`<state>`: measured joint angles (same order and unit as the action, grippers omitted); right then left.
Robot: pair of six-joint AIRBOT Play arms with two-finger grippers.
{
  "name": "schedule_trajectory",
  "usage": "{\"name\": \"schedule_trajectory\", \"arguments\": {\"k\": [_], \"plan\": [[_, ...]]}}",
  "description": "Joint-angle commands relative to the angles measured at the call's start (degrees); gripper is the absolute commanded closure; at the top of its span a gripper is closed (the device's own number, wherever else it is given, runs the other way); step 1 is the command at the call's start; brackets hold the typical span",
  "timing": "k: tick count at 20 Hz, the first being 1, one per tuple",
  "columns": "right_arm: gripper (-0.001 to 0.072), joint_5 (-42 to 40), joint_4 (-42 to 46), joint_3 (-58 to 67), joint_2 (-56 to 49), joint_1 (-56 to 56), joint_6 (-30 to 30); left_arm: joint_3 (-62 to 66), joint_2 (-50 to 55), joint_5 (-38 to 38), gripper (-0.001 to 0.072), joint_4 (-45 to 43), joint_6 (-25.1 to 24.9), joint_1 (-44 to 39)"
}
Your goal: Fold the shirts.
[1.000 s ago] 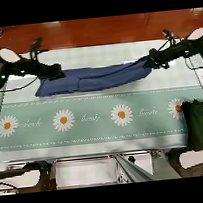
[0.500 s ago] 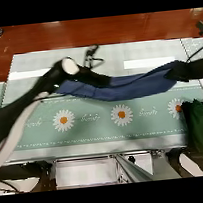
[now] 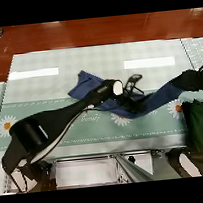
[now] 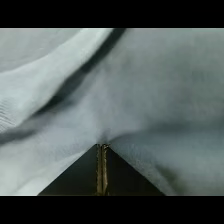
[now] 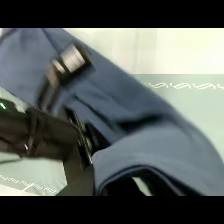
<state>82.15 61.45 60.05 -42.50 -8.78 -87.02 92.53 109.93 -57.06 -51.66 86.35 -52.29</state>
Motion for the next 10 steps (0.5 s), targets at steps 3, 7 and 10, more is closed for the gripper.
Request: {"name": "schedule_trajectory", "arguments": {"k": [3, 7, 10], "plan": [[0.0690, -0.59, -2.27, -0.07, 0.33, 0.20, 1.09, 2.58, -2.45, -9.88, 0.0688, -0.96, -1.55, 7.96], [0.0690, -5.11, -2.89, 1.92, -5.33, 9.75, -0.26, 2.51, -11.28, -17.18, 0.0688, -3.48, -1.60, 23.52], [0.0690, -11.45, -2.86, 8.94, -16.00, 19.39, -1.97, -3.32, -22.16, -17.88, 0.0687, -4.96, -1.31, 34.97]]}}
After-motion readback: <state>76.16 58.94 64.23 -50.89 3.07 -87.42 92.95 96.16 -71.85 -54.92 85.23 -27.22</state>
